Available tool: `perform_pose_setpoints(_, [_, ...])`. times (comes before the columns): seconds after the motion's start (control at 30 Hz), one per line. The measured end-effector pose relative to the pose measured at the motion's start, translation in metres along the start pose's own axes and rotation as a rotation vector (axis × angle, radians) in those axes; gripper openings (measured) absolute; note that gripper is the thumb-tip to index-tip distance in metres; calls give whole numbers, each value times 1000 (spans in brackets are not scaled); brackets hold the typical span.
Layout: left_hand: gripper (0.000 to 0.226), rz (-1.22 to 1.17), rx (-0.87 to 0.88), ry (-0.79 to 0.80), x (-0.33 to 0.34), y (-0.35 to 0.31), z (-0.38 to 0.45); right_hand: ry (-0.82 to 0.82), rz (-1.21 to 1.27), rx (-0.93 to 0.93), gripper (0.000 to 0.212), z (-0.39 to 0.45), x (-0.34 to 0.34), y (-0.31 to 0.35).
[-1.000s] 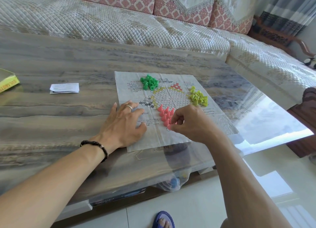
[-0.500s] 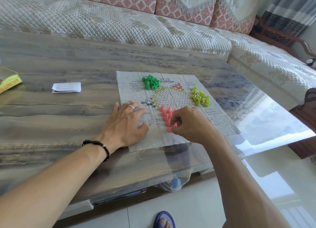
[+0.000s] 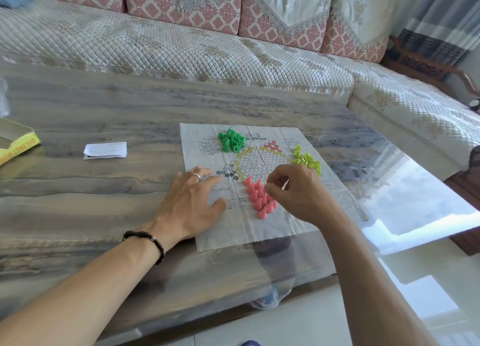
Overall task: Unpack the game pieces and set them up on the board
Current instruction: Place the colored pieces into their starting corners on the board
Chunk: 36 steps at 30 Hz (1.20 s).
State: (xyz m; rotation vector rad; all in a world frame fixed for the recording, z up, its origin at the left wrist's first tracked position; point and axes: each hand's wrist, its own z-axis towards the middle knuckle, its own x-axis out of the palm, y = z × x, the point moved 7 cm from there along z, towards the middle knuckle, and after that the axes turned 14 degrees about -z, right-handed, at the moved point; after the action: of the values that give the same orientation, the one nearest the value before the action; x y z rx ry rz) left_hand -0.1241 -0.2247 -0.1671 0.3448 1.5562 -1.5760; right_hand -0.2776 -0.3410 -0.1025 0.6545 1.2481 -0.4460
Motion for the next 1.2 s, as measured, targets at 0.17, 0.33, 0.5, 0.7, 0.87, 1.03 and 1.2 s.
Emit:
perform_pose_setpoints(0.17, [55,67,25,-62,-9,-2,14,-30,77,17,10,37,-1,-7])
perform_pose_setpoints(0.33, [50,108,22,-125,-17,4,48,53,-12,-43,11,86,10,-3])
perform_pose_setpoints(0.5, [50,176,3,-159,-13,10,86,108,-48,-139,13,128,27,12])
perform_pose_setpoints(0.7, [52,245,-22,-212,-5,21,97,141,-209,-212,11,158,51,30])
perform_pose_setpoints(0.87, [56,241,-13,-212,-4,23,97,186,-146,-238,14,167,57,24])
perform_pose_setpoints(1.03, [57,159,-38,-205,-5,28,96,89,196,-51,15,170,24,-20])
perform_pose_setpoints(1.2, [58,188,-48,-167,-1,30,98,8,328,103,6,160,19,-55])
